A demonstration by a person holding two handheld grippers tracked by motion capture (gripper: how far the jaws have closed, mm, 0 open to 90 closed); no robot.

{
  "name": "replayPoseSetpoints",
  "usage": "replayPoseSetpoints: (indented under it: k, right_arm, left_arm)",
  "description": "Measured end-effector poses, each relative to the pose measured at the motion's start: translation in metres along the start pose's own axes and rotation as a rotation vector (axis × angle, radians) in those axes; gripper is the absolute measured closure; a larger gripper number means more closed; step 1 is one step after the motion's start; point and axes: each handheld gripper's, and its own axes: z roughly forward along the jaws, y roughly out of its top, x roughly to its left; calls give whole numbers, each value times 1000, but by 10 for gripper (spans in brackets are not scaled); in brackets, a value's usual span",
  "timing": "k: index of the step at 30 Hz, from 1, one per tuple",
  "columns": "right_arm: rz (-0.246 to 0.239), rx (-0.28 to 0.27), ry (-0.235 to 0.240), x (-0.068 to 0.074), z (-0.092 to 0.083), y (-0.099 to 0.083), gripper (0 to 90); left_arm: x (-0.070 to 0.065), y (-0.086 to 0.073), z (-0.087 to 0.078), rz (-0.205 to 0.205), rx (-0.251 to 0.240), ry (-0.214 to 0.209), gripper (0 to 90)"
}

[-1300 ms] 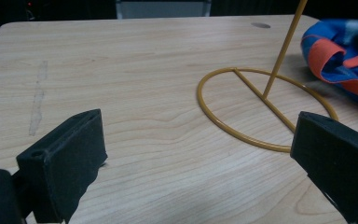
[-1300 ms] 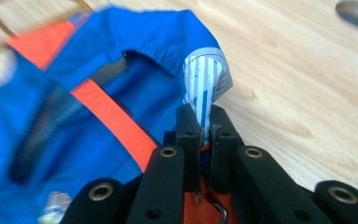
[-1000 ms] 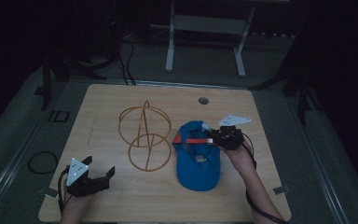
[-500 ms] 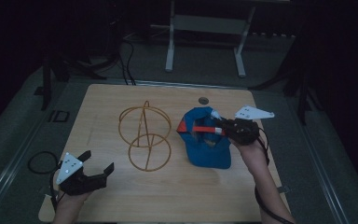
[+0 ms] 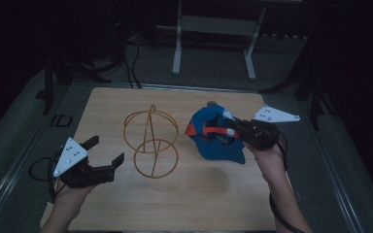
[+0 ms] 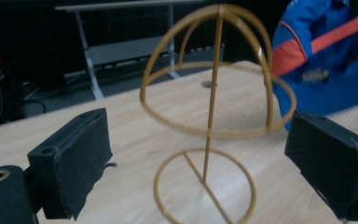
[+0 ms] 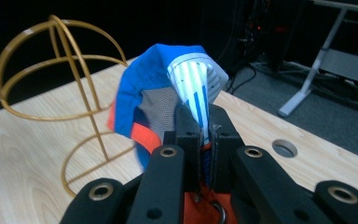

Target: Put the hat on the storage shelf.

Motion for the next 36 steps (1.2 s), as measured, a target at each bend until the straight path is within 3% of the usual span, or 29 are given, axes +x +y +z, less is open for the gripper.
replayPoseSetpoints:
  k: [10,11,15,17,20,23,26,32,34,35,36]
  right_arm:
    - [-26,-28,20,15,-14,8,854]
    - [-22,-30,13,16,-16,9,854]
    - [-24,-31,-14,15,-20,10,854]
    - [-14,-38,-8,13,-22,10,854]
    - [-12,-39,-9,12,-23,10,855]
    - [-9,-41,-7,12,-24,10,854]
    - [-11,-45,3,15,-26,10,854]
    - [-21,-63,22,22,-29,10,854]
    - [-28,-68,25,24,-30,11,854]
    - [-28,-68,25,24,-30,11,854]
    - [-29,-70,28,26,-32,12,854]
  left_arm:
    - [-12,42,20,63,-10,-61,72]
    - [-17,52,26,90,-3,-69,72]
    - [-25,64,36,110,-5,-90,72]
    - [-34,76,47,136,1,-111,72]
    - [-41,82,55,137,4,-127,72]
    - [-53,96,71,177,29,-169,72]
    - [-62,105,82,199,32,-186,75]
    - [-79,115,103,203,52,-239,77]
    - [-92,117,114,213,60,-257,78]
    - [-92,117,114,213,60,-257,89]
    - [-99,118,120,233,67,-267,116]
